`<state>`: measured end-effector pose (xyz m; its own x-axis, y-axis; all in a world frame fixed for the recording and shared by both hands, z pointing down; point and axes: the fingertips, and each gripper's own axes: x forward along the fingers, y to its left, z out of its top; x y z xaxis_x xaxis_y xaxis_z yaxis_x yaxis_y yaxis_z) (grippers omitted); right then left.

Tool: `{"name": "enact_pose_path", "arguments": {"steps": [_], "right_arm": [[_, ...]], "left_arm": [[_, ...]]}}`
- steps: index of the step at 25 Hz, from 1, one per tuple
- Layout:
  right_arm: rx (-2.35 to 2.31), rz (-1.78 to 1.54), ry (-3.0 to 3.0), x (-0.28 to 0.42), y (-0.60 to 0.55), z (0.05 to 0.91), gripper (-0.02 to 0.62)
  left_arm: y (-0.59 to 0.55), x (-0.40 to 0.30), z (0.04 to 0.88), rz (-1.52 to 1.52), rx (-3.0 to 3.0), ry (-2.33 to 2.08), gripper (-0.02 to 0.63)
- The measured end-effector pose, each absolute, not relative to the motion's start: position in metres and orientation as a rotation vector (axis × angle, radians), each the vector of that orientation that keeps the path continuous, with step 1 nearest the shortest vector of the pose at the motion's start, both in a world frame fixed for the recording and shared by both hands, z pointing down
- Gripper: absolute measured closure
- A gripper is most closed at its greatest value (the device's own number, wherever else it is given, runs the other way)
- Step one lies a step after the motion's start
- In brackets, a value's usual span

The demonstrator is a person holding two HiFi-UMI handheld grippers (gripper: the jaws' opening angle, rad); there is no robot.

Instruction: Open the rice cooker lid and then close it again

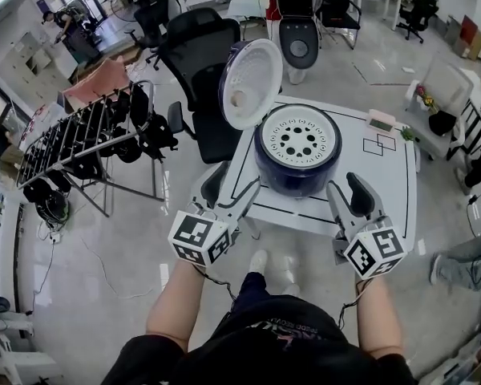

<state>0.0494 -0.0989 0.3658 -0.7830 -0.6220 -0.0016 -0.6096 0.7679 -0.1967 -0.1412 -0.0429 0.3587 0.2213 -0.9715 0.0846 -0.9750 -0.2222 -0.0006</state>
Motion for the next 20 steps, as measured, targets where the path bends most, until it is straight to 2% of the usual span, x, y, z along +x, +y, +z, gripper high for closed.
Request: {"name": "enact_pose_path", "arguments": {"steps": [20], "right_arm": [[-1.065, -0.302, 2.897, -0.024, -0.165, 0.367, 0.397]], "left_arm": [[-0.113, -0.250, 0.350, 0.065, 2.357, -1.986, 0.299]]}}
